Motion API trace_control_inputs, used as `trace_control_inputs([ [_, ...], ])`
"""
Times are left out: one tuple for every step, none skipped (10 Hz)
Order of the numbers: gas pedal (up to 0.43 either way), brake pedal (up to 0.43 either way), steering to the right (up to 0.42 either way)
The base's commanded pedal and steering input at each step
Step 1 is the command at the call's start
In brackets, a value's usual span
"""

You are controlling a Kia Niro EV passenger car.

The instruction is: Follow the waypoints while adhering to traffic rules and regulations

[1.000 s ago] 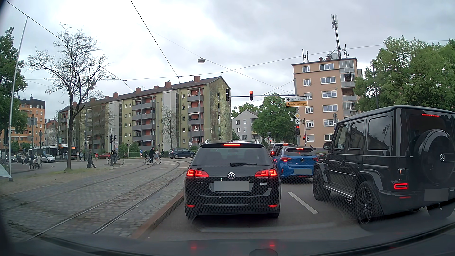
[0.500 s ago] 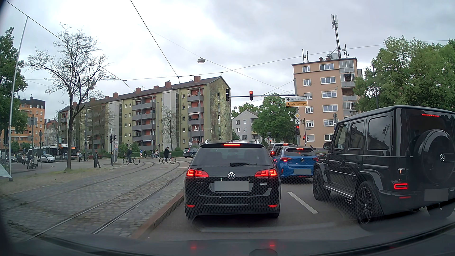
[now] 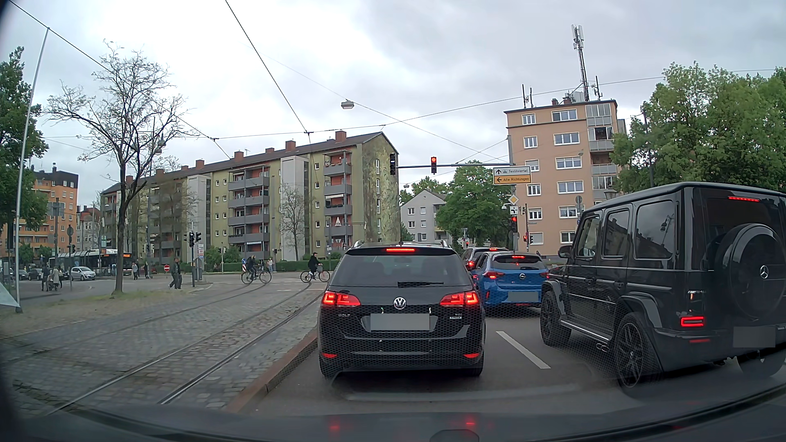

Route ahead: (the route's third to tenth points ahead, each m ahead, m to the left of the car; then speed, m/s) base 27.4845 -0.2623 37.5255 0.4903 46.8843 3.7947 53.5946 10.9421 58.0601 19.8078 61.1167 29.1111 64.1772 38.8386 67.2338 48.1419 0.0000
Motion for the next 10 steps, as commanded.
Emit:
trace_control_inputs([
  [0.0,0.232,-0.009],
  [0.0,0.232,-0.009],
  [0.0,0.232,-0.01],
  [0.0,0.232,-0.01],
  [0.0,0.232,-0.009],
  [0.0,0.232,-0.009],
  [0.0,0.232,-0.009],
  [0.0,0.232,-0.009],
  [0.0,0.232,-0.01],
  [0.0,0.232,-0.01],
])
